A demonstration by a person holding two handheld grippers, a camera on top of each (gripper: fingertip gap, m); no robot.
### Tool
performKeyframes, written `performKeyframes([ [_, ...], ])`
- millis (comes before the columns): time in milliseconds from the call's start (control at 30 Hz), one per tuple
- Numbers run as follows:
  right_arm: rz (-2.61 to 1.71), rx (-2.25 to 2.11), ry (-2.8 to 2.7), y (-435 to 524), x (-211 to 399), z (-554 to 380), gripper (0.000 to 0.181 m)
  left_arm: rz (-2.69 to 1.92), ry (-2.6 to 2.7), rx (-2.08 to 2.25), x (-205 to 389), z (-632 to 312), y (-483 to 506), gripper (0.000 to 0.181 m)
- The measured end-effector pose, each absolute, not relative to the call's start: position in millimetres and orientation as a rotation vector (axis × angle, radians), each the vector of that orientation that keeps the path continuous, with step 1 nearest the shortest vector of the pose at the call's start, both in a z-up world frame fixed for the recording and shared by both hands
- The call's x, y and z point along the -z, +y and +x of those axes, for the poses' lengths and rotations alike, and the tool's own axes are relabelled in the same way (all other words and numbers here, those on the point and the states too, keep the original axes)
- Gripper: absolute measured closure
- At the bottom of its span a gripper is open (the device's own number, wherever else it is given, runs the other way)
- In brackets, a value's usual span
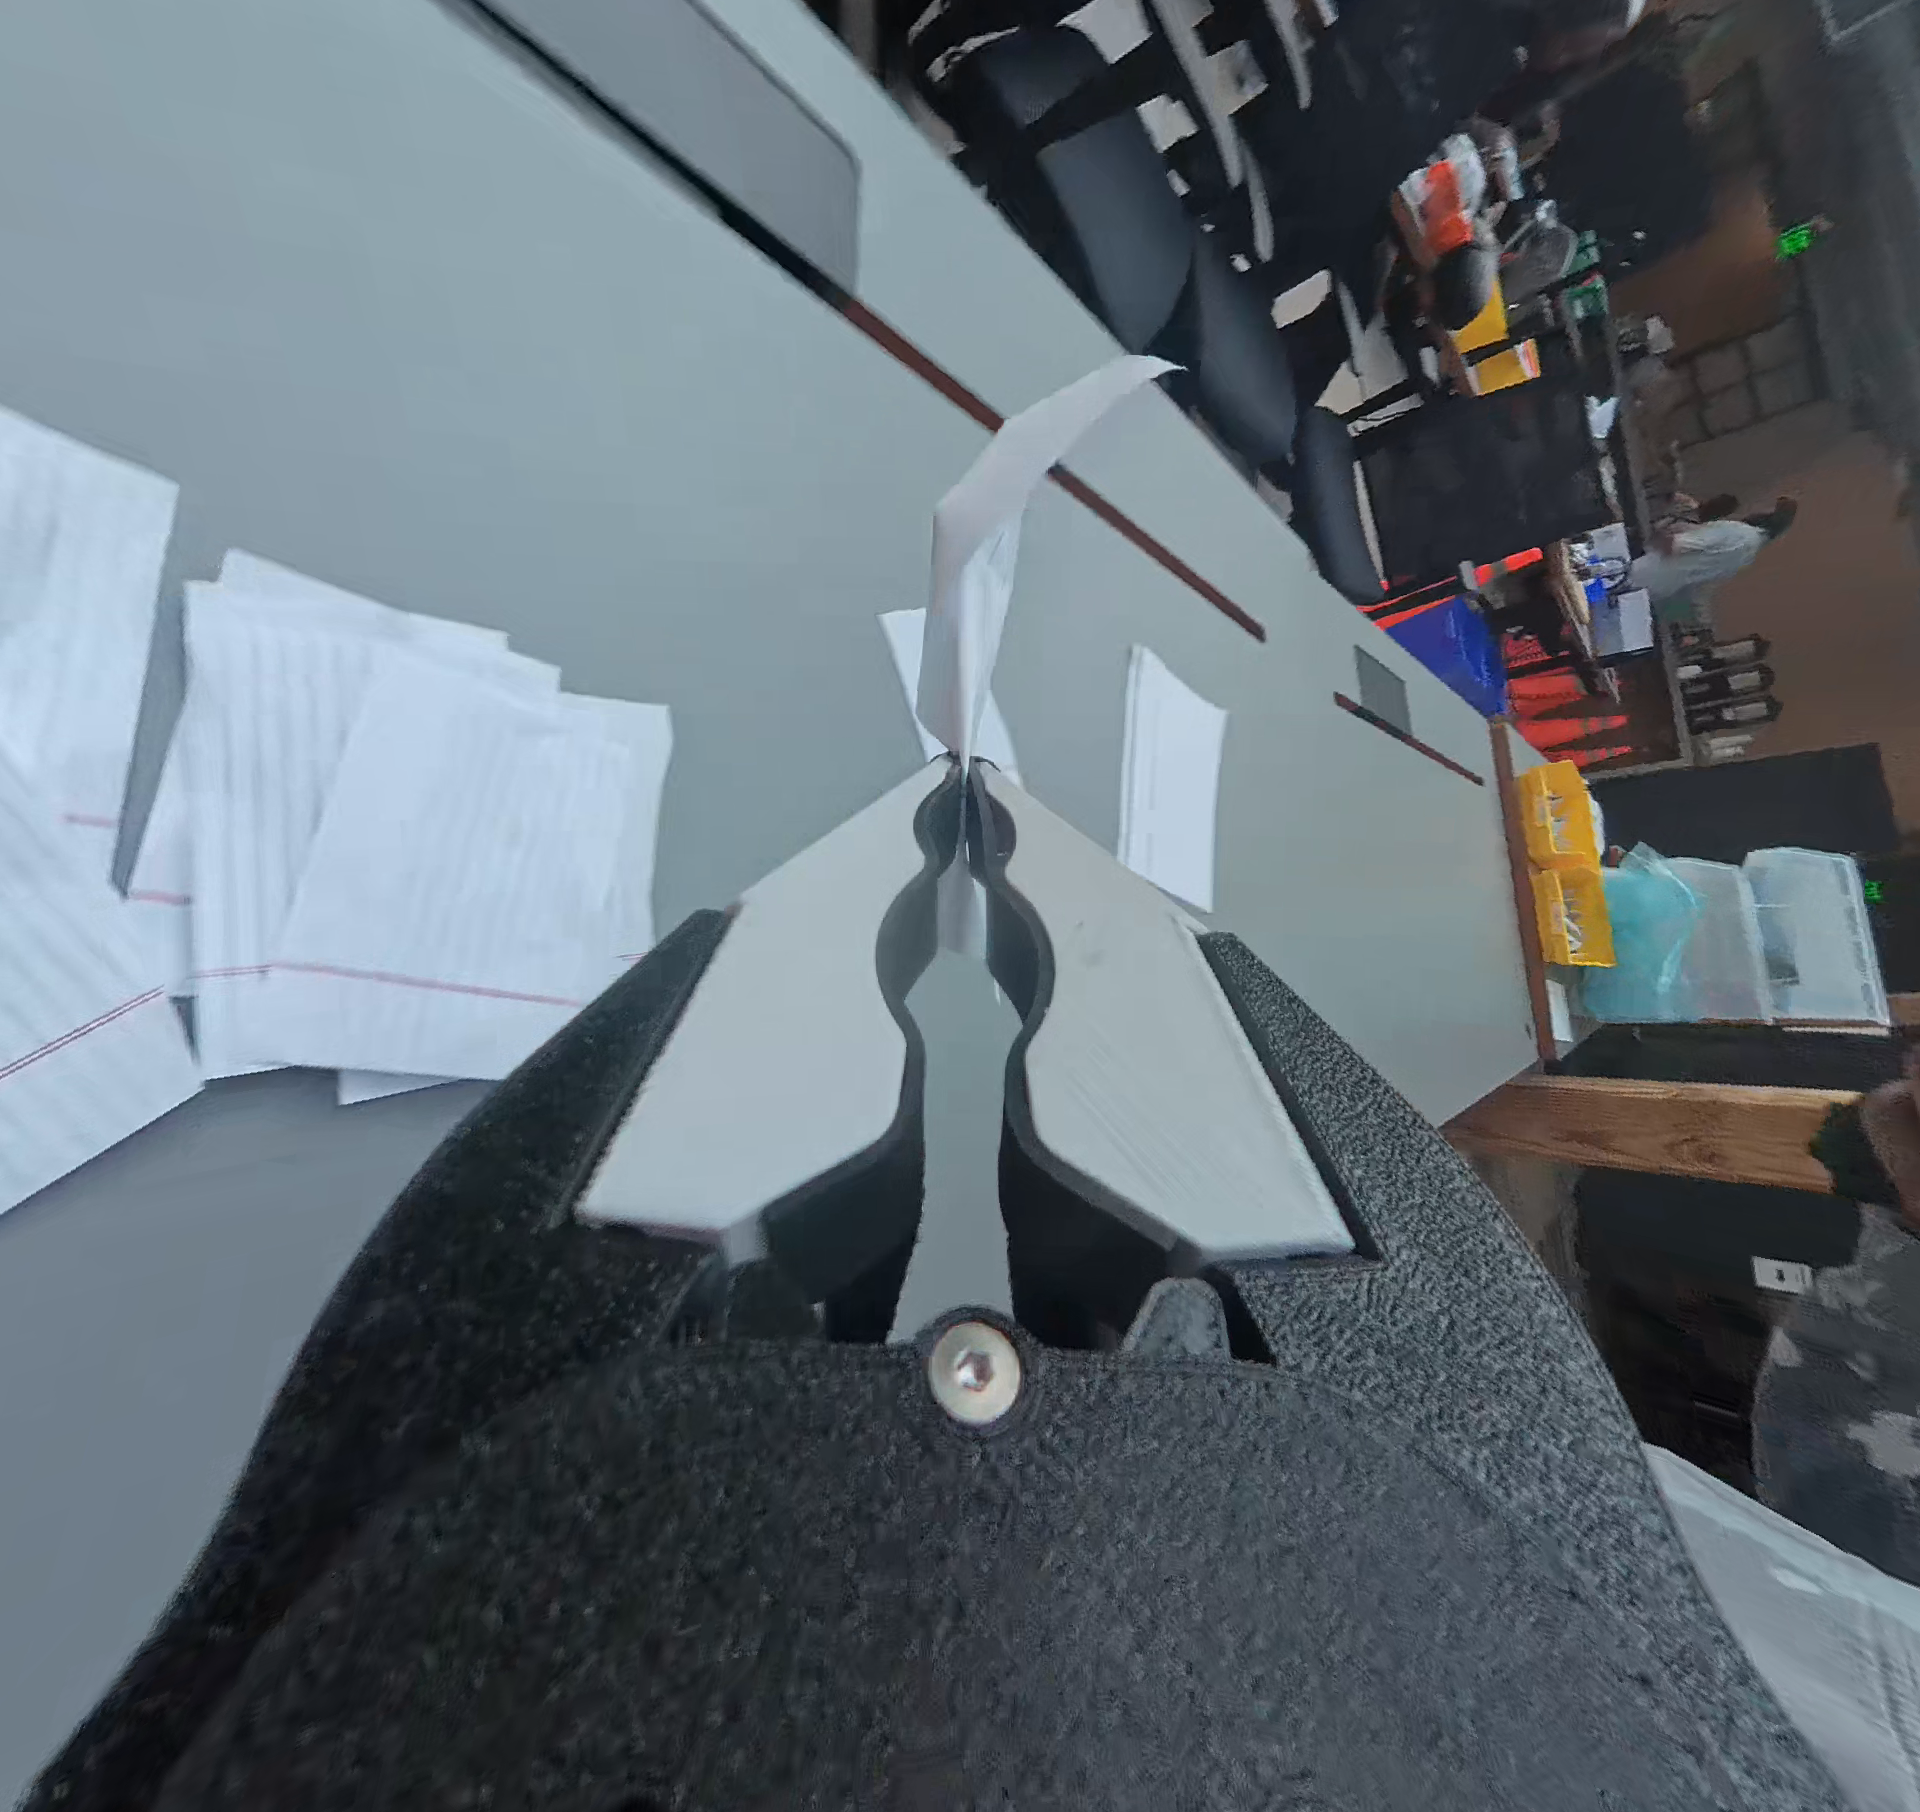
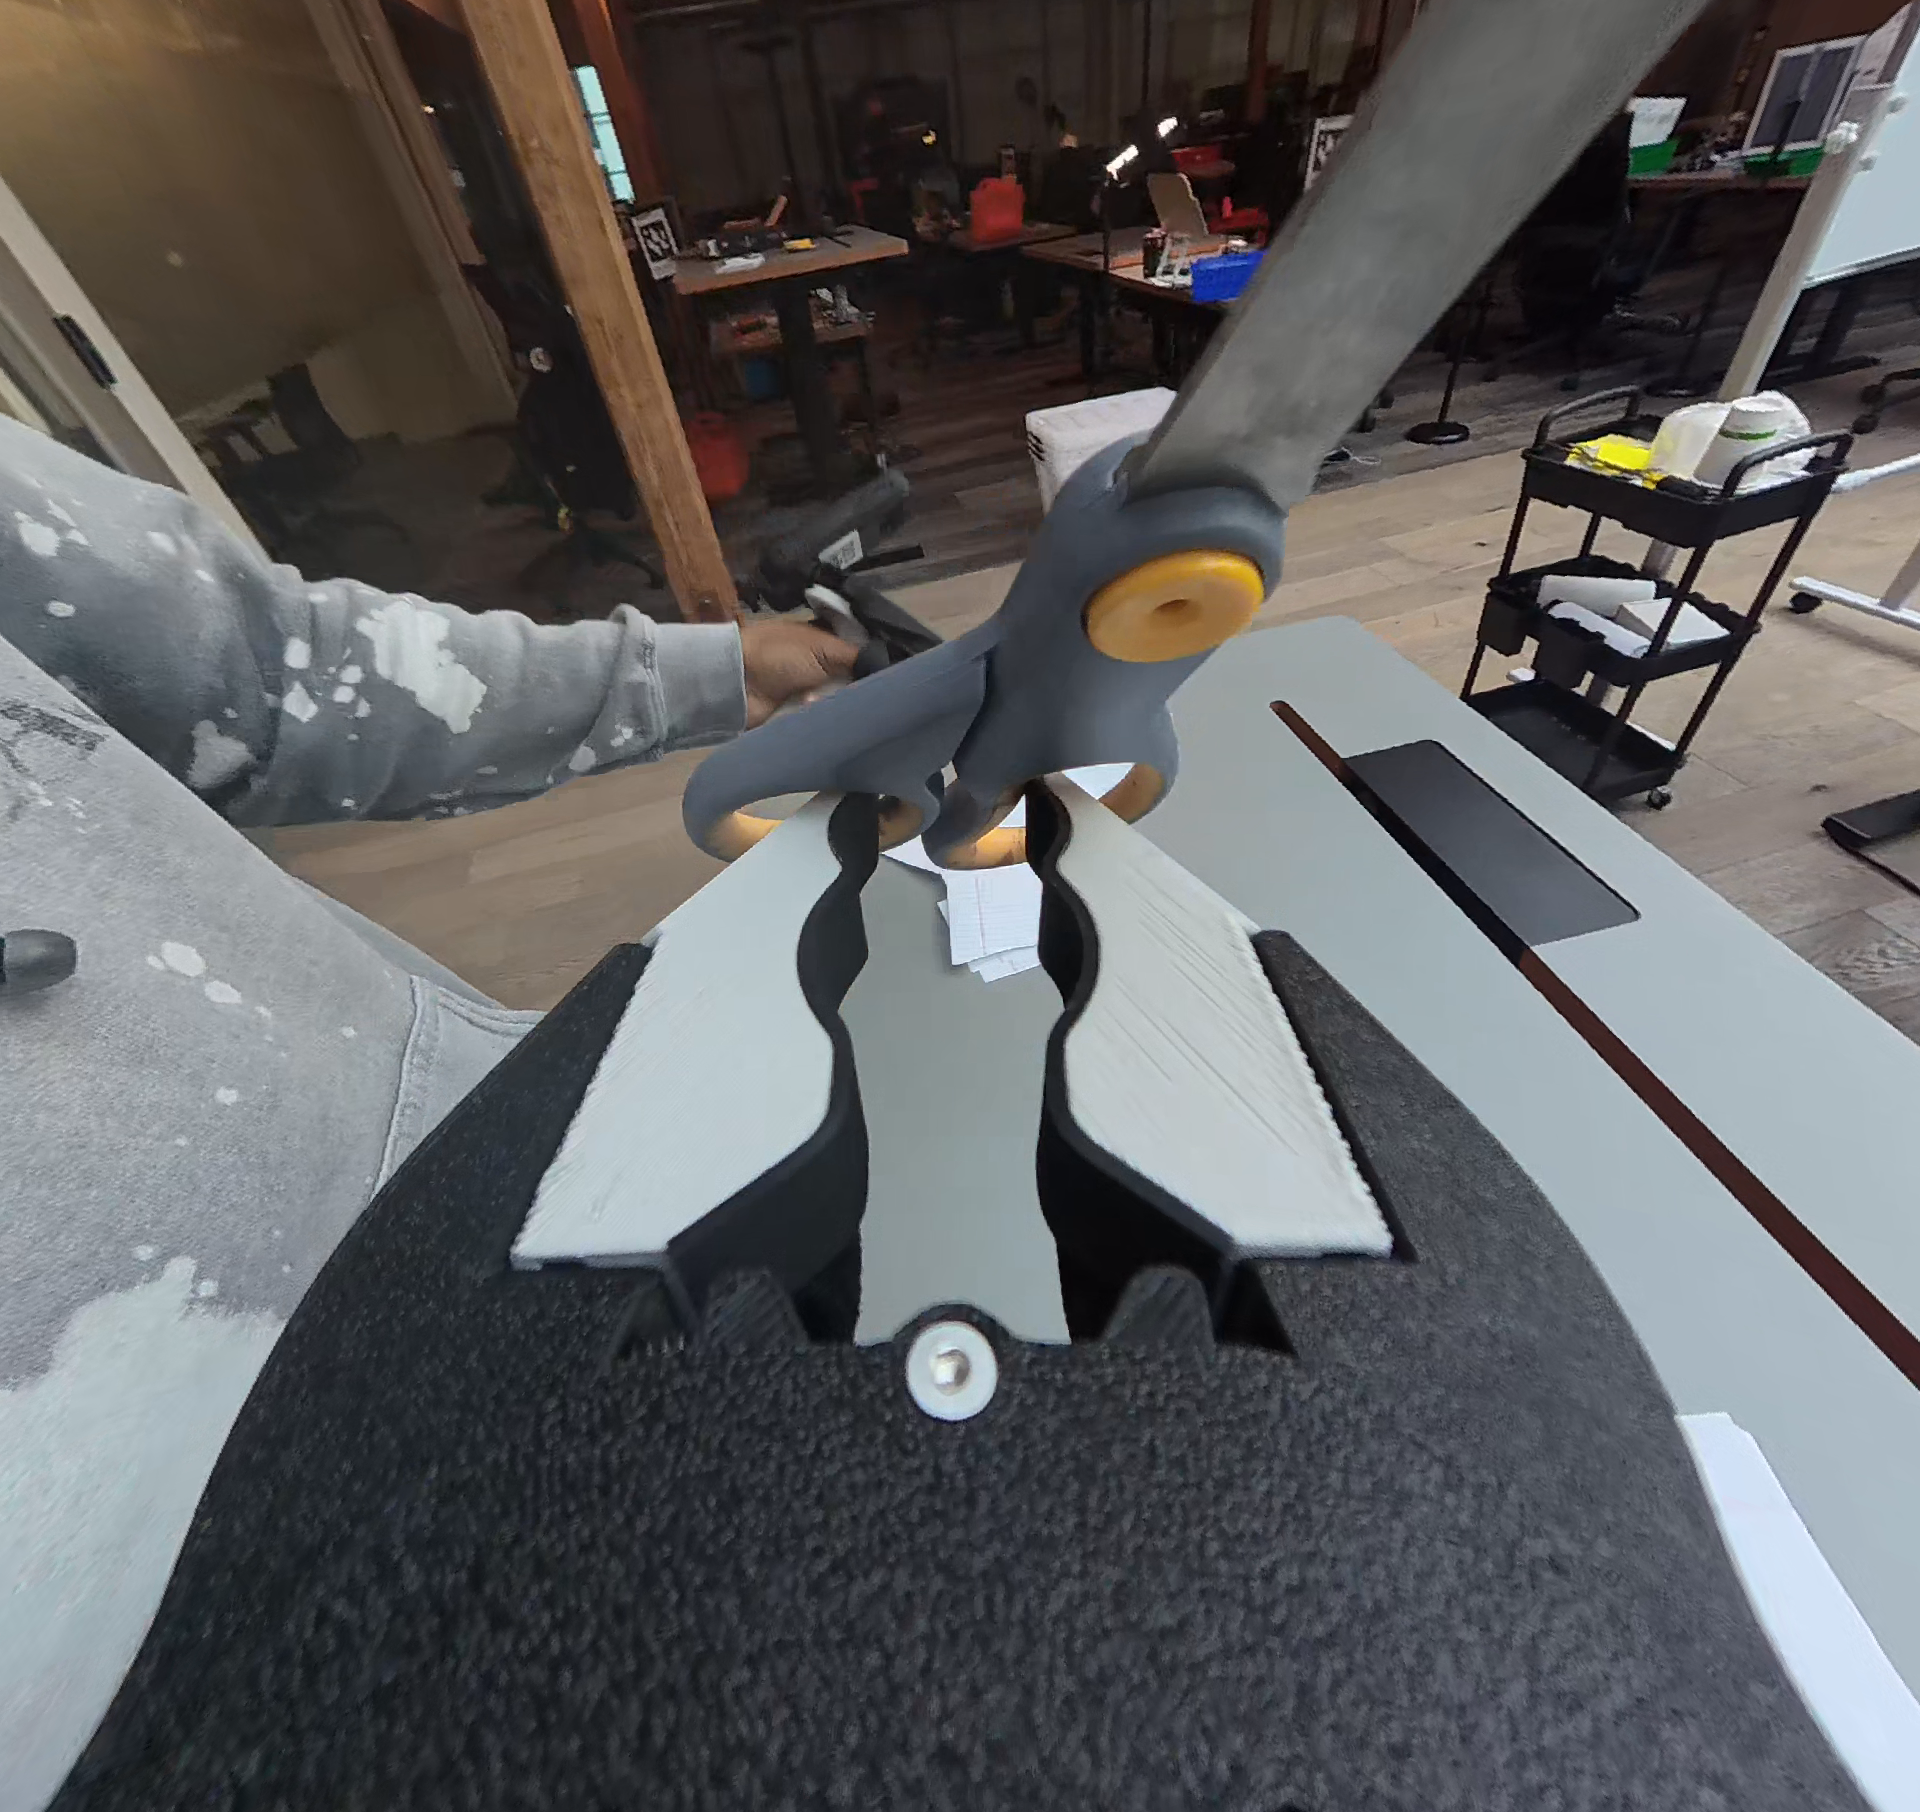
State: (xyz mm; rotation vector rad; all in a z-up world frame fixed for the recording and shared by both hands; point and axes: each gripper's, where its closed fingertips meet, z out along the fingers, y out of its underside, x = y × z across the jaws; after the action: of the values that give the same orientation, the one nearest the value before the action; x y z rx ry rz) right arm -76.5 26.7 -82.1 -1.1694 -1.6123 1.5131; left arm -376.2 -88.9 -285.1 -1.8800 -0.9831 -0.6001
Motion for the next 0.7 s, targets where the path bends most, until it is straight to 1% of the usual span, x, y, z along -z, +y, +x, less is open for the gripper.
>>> performKeyframes([
  [133, -1.258, -1.491, -1.556, 23.4, 92.0, -97.3, 0.154, -1.912, -1.177, 0.656, 381.0, -414.2, -113.3, 0.181],
  [233, -1.317, -1.462, -1.531, 16.7, 99.1, -103.9, 0.154, -1.937, -1.273, 0.674, 427.5, -421.8, -127.3, 0.181],
  [300, -1.357, -1.464, -1.521, 11.9, 105.3, -105.3, 0.154, -1.987, -1.301, 0.629, 445.7, -424.6, -133.9, 0.17],
  [400, -1.405, -1.451, -1.524, 7.2, 116.1, -106.5, 0.154, -2.085, -1.327, 0.521, 458.0, -428.2, -143.7, 0.137],
  [433, -1.414, -1.453, -1.521, 6.1, 118.0, -107.1, 0.154, -2.14, -1.323, 0.448, 461.0, -430.0, -149.1, 0.129],
  [500, -1.426, -1.447, -1.509, 5.0, 120.0, -107.9, 0.154, -2.241, -1.258, 0.17, 458.1, -442.2, -160.7, 0.122],
  [567, -1.437, -1.436, -1.494, 4.3, 121.2, -107.5, 0.154, -2.278, -1.08, -0.046, 438.8, -445.6, -148.3, 0.122],
  [667, -1.463, -1.431, -1.467, 3.4, 122.9, -104.2, 0.154, -2.318, -0.757, 0.08, 423.4, -399.9, -74.6, 0.115],
  [700, -1.475, -1.419, -1.463, 3.8, 123.8, -102.3, 0.154, -2.32, -0.652, 0.101, 421.7, -384.3, -48.0, 0.116],
])
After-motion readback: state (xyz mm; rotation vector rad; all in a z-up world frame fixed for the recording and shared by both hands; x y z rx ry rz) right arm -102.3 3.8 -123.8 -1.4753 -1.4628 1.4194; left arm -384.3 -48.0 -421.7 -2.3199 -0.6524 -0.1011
